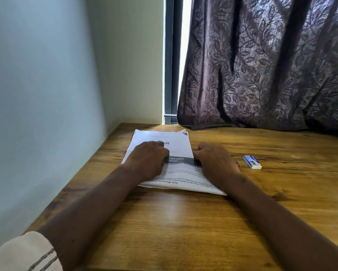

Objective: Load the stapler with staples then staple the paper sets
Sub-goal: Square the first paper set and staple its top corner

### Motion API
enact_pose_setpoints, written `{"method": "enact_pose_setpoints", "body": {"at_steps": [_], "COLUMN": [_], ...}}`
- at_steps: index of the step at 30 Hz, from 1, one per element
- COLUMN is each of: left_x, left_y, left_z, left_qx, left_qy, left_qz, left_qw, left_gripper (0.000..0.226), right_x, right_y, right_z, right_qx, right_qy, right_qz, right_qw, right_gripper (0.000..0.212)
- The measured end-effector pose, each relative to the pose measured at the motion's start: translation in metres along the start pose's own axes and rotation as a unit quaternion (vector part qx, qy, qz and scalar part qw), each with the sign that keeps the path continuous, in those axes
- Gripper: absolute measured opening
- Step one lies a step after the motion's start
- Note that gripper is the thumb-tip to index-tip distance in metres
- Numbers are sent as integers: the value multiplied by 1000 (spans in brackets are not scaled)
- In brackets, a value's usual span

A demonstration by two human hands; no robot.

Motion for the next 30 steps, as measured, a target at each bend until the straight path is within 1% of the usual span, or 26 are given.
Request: {"method": "enact_pose_setpoints", "body": {"at_steps": [2,6,9,11,13,16,18,20,23,26,30], "left_x": [-3,-3,-1,1,4,7,9,12,14,16,18], "left_y": [3,12,12,15,17,17,17,16,16,14,11], "left_z": [4,9,14,19,21,24,27,29,30,30,29], "left_qx": [-16,-80,-114,-117,-114,-114,-113,-117,-124,-131,-132], "left_qy": [-3,-36,-38,-26,-28,-45,-55,-69,-89,-100,-104], "left_qz": [-19,-35,-61,-88,-100,-93,-85,-67,-49,-27,-13], "left_qw": [1000,996,991,989,988,988,988,988,987,986,986], "left_gripper": [34,66,77,85,91,90,88,80,65,57,56], "right_x": [1,3,1,-2,-3,3,11,18,28,32,35], "right_y": [0,3,-2,-7,-11,-17,-23,-31,-40,-47,-46], "right_z": [2,7,8,8,8,7,7,7,7,9,20], "right_qx": [7,50,91,121,148,174,185,192,227,249,225], "right_qy": [-10,-17,-43,-50,-47,-61,-94,-128,-151,-156,-147], "right_qz": [-34,-70,-104,-131,-144,-157,-145,-131,-160,-183,-199], "right_qw": [999,996,989,983,977,970,967,964,949,938,942], "right_gripper": [26,23,31,38,40,40,46,52,62,71,78]}}
Point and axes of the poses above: each hand's wrist, its own z-axis away from the middle knuckle, its own x-axis out of the palm, y = z × x, the point moved 7 cm from there along -z, towards the middle knuckle, and after that the axes turned 14 degrees about -x, right-handed, at the moved point
